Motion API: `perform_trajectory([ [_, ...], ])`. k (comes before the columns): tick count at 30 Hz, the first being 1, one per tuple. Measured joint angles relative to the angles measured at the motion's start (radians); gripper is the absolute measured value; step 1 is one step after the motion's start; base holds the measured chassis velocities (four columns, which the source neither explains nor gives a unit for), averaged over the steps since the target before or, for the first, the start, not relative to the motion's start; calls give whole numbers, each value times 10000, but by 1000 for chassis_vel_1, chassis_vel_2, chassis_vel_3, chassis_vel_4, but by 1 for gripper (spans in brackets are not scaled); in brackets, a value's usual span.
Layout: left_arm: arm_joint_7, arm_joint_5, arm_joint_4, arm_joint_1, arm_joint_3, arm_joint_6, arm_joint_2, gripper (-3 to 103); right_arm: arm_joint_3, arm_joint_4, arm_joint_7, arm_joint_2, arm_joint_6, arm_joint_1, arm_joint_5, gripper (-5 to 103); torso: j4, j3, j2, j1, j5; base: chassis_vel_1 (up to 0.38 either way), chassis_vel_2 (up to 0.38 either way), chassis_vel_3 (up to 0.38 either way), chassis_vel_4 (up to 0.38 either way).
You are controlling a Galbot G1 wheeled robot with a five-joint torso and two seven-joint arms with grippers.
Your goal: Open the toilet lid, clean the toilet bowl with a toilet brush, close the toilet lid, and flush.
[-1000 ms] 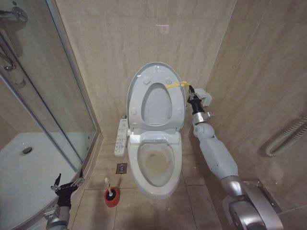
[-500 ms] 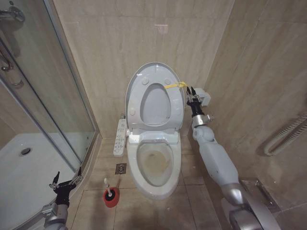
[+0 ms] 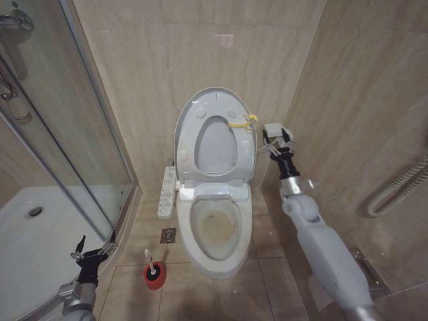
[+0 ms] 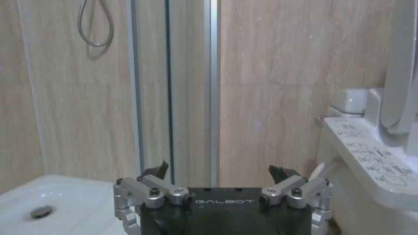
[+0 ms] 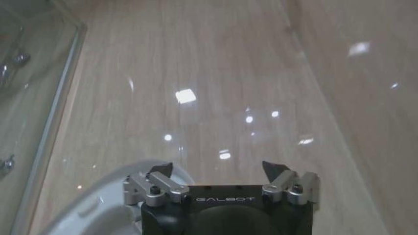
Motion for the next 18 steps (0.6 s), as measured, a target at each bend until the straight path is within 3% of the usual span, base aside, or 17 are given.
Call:
perform_trajectory([
  [7,-2,-11,-125,83,28,-57,45,100,735,2495,941,-476,-546,-2182,45,89,-2,0,0,-1,-1,0,0,0,0],
  [8,-2,-13,-155,97,58,-80,45,100,876,3063,1288,-549,-768,-2643,-54,100,-2,-1,0,-2,-3,0,0,0,0],
  [9,-2,-13,-205,99,104,-92,40,100,995,3599,1520,-592,-951,-3200,-188,100,1,-1,0,-1,0,0,0,0,0],
  [18,-34,158,-281,-312,639,-35,-80,100,2540,5425,2210,-174,-1515,-6605,-950,100,-1,-1,1,-1,0,0,0,0,0],
])
